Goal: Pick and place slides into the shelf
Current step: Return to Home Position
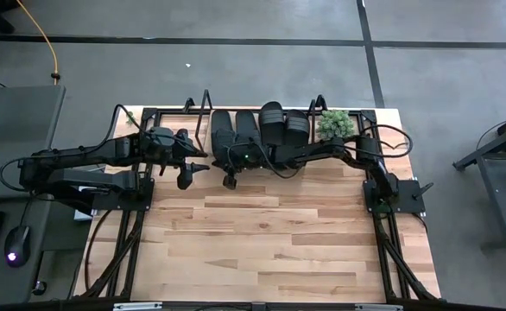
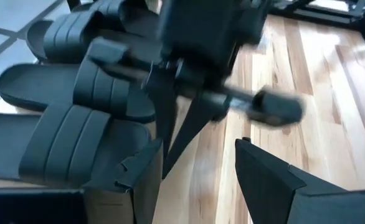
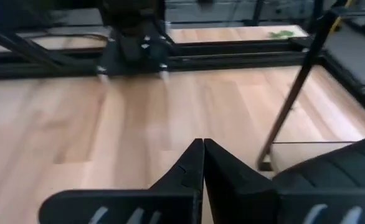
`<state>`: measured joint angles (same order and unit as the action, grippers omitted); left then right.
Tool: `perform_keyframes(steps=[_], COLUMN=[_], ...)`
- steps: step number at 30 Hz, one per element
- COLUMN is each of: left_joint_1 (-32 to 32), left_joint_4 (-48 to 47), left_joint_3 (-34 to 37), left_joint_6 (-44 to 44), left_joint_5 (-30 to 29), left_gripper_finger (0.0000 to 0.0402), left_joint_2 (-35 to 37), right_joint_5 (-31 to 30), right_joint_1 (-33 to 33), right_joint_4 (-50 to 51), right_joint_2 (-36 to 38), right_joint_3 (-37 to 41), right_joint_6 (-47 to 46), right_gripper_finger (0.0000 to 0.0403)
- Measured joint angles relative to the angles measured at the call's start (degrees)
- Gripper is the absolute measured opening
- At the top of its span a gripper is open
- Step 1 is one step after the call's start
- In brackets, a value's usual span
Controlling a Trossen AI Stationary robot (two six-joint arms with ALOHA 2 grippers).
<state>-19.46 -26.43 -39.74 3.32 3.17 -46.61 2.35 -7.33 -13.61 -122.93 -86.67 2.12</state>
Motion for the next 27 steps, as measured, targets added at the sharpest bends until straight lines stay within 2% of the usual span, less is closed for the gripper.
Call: perform_keyframes(steps=[9, 16, 19, 22, 27], left_joint_1=[0.00, 0.02, 0.04, 0.02, -0.02], left_joint_4=[-1.29, -1.12, -2.35, -1.72, 6.20], left_joint_3=[0.01, 0.01, 0.05, 0.06, 0.08], left_joint_6=[0.01, 1.48, 1.47, 1.11, 1.04], left_joint_5=[0.38, 7.45, 7.27, 3.69, 1.88], left_gripper_finger=[0.0184, 0.0184, 0.0184, 0.0184, 0.0184], left_joint_2=[-0.02, -1.02, -2.68, -4.80, -7.19], right_joint_5=[11.16, 24.51, 25.14, 25.18, 25.16], right_joint_1=[-0.02, 1.18, 2.24, 2.85, 3.11], right_joint_4=[7.31, 12.33, 12.40, 12.84, 15.21], right_joint_2=[5.15, 6.62, 6.72, 7.07, 9.64], right_joint_3=[0.00, 0.00, 0.00, 0.02, 0.02], right_joint_6=[-6.88, -10.81, -8.41, -7.34, -5.45], right_gripper_finger=[0.0000, 0.0000, 0.0000, 0.0000, 0.0000])
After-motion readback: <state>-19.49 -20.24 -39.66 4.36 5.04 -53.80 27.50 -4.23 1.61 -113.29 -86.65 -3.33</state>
